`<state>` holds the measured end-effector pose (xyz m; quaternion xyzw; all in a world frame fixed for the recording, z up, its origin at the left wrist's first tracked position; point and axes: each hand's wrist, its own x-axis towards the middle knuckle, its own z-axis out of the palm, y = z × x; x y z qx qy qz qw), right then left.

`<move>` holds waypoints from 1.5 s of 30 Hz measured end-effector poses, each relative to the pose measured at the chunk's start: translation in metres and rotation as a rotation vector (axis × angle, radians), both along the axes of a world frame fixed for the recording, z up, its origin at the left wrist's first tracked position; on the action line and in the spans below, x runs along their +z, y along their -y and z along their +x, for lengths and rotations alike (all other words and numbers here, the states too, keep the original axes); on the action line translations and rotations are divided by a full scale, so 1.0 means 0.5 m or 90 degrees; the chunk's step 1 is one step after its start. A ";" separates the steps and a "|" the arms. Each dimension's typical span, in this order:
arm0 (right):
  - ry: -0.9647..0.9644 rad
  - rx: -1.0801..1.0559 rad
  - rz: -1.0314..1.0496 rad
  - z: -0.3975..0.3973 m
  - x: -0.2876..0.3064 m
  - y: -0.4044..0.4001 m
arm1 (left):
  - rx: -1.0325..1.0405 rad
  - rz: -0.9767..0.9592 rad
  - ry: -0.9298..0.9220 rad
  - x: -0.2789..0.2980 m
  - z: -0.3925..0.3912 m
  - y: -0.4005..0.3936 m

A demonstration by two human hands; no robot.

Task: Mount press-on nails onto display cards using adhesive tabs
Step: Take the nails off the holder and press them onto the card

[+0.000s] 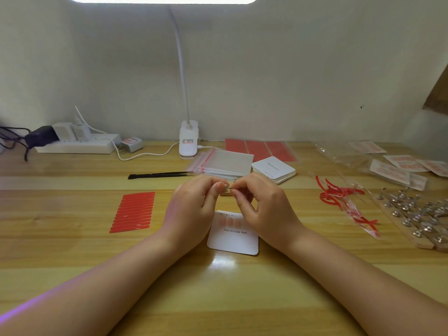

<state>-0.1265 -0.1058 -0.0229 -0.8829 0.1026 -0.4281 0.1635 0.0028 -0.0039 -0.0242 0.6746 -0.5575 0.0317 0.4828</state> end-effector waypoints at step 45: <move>-0.035 0.223 0.525 0.002 0.009 -0.002 | 0.031 -0.068 0.103 0.008 0.013 -0.006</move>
